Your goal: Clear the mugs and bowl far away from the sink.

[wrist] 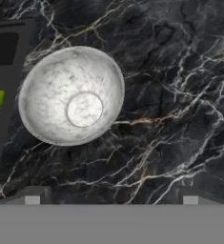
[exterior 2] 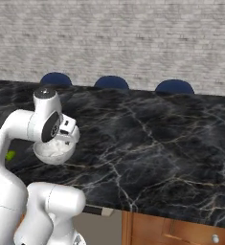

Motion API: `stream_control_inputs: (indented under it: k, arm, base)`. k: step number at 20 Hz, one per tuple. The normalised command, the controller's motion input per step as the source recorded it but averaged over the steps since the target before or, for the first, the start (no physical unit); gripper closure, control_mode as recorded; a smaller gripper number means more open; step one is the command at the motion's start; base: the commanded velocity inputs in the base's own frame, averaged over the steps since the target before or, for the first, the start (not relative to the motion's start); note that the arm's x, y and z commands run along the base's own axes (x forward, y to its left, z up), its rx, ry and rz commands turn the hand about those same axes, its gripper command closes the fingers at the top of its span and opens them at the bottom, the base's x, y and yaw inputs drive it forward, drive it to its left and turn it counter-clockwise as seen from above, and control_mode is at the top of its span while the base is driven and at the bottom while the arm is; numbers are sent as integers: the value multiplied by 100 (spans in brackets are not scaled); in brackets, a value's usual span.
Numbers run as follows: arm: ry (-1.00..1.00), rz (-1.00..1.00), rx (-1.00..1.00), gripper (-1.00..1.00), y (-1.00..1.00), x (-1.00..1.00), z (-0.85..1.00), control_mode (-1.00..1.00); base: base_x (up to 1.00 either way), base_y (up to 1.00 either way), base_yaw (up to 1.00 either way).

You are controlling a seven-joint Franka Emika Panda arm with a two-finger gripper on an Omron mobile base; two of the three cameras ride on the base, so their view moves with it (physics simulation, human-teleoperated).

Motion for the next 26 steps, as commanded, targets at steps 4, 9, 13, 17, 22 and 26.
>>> stream_control_inputs:
  k: [4, 9, 13, 17, 22, 26]
  arm:
    - [12, 0, 6, -100, 0, 58, -45, -100]
    - [8, 0, 1, -100, 0, 56, -43, -100]
    - [1, 0, 0, -100, 0, 58, -28, -100]
    - [0, 0, 0, -100, 0, 58, -24, -100]
    - [0, 0, 0, -100, 0, 42, -29, -100]
    - [0, 0, 0, -100, 4, 25, -26, -100]
  base:
    - [0, 0, 0]
    - [0, 0, 0]
    - [0, 0, 0]
    - [0, 0, 0]
    - [0, 0, 0]
    - [0, 0, 0]
